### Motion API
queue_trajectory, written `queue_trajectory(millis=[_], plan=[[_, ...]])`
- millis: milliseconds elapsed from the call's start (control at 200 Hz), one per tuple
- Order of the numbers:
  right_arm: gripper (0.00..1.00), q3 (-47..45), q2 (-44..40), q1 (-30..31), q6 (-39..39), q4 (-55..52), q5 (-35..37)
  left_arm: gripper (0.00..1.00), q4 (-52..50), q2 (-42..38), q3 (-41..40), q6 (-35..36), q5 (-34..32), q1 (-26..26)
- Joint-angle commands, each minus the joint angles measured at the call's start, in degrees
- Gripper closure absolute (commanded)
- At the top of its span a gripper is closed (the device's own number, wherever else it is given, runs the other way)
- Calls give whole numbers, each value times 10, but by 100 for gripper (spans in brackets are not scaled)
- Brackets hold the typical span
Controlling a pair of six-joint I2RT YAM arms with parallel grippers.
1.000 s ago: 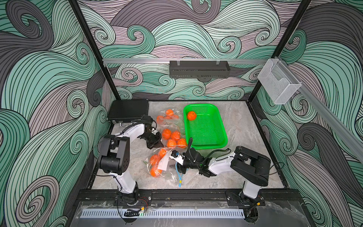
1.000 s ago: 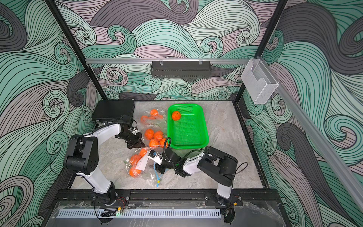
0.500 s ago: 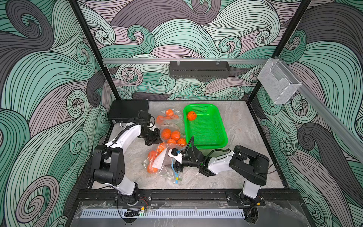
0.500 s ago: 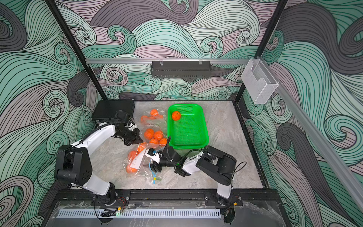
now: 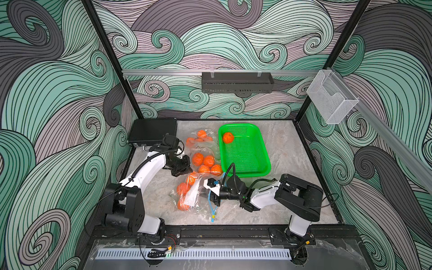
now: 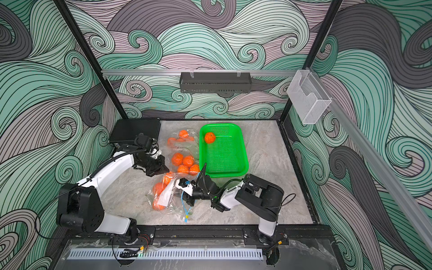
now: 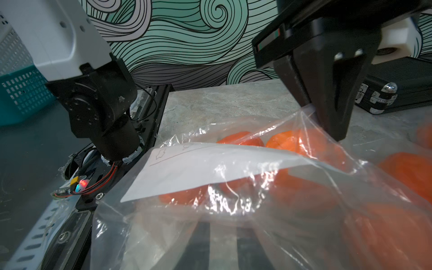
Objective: Open the zip-top bag and take out the orange
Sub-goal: Adjust the zipper food storage bag in the zipper food storage bag.
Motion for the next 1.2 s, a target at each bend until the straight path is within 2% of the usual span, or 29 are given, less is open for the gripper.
queue_trajectory(millis=[0, 100, 170, 320, 450, 540, 645, 765, 856, 906, 996, 1196], plan=[[73, 18, -16, -9, 25, -15, 57, 100, -25, -37, 4, 4, -49, -8], [73, 11, -13, -12, 29, 2, 55, 100, -20, -46, -3, 1, -54, -7], [67, 29, -8, -12, 34, -41, 77, 100, -12, -42, -7, -2, -38, -8], [64, 68, 15, -17, 30, -100, 84, 100, 2, -27, -13, -9, -3, -8], [67, 109, 54, -29, 24, -170, 78, 100, 16, -15, -7, -11, 38, -8], [68, 103, 64, -36, 26, -177, 91, 100, 19, -16, 6, -5, 54, -8], [68, 94, 67, -38, 25, -201, 110, 85, 1, -21, 32, 9, 46, -8], [68, 65, 57, -38, 19, -179, 125, 58, -31, -26, 52, 28, 27, -7], [68, 43, 47, -38, 10, -155, 127, 36, -69, -44, 54, 28, -63, -6], [68, 36, 42, -38, 6, -148, 127, 28, -83, -56, 43, 12, -122, -6], [67, 24, 35, -38, 4, -133, 125, 23, -63, -69, 0, 3, -150, -3], [65, 8, 27, -37, -4, -108, 101, 21, -6, -24, -30, -24, -123, 1]])
